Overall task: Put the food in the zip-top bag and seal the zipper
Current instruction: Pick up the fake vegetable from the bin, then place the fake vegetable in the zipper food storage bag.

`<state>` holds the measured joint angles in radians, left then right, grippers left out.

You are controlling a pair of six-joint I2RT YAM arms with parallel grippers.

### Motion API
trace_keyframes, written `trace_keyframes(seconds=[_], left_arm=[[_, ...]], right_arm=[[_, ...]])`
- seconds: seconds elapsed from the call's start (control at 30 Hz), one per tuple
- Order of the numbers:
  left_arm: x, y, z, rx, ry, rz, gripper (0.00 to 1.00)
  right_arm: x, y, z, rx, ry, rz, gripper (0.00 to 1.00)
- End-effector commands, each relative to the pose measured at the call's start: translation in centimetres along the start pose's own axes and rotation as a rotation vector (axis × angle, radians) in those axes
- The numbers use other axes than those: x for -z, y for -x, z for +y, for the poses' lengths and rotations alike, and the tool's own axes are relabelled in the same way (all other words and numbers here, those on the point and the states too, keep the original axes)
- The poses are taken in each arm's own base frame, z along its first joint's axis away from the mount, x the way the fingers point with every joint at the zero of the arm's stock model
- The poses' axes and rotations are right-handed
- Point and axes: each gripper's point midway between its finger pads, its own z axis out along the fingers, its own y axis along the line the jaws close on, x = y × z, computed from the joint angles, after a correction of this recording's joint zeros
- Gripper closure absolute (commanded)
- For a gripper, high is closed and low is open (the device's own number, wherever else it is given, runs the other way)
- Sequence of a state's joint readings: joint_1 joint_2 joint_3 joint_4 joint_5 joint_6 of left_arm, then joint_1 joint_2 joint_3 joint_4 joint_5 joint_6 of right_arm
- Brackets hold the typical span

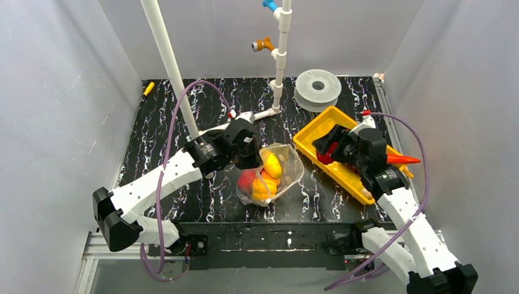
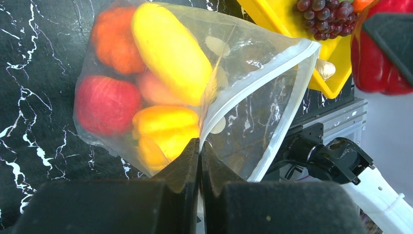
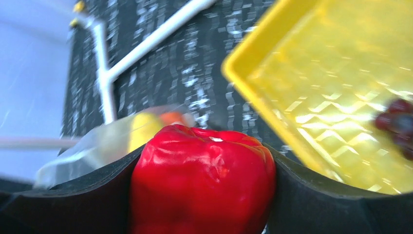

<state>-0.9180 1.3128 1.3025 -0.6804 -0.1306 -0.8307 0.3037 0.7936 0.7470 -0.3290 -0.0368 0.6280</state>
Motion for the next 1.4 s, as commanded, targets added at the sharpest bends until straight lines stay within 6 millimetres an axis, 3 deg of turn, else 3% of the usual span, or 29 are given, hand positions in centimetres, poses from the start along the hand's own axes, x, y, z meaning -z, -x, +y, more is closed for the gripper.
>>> trace_keyframes(seconds=[0.0,0.13,0.27,0.53,0.67,0.77,0.8,1.17,1.37], left_arm=[[1.4,1.4,-0.5,0.012,-0.022,-0.052,1.0],[1.6,1.5,-0.4,0.015,-0.022,-0.061,1.0],[1.8,1.6,-0.4,0.019,-0.026,-0.065,1.0],[2.6,1.8,-0.6,0.036,-0.046,-0.079,1.0],[3.0,2.0,-1.1,0.042,-0.066,-0.085,1.0],[3.1,2.1,-1.0,0.041,-0.065,-0.089,1.0],[3.1,2.1,-1.1,0.041,-0.065,-0.089,1.0],[2.9,1.9,-0.8,0.04,-0.058,-0.082,1.0],[2.8,1.6,-0.3,0.039,-0.044,-0.082,1.0]], right_arm=[[2.0,0.8,8.7,0.163,0.36,-0.02,0.74],[2.9,-1.7,12.5,0.269,0.491,0.041,0.67],[2.7,-3.6,14.5,0.358,0.507,0.083,0.64],[0.0,-7.3,14.8,0.486,0.399,0.145,0.45],[-0.8,-8.4,15.3,0.506,0.379,0.188,0.24],[-0.5,-8.2,15.9,0.528,0.371,0.168,0.04],[-0.4,-8.1,16.0,0.533,0.367,0.163,0.02],[1.5,-4.5,15.9,0.519,0.318,0.061,0.02],[3.0,-1.5,14.2,0.499,0.232,-0.052,0.02]])
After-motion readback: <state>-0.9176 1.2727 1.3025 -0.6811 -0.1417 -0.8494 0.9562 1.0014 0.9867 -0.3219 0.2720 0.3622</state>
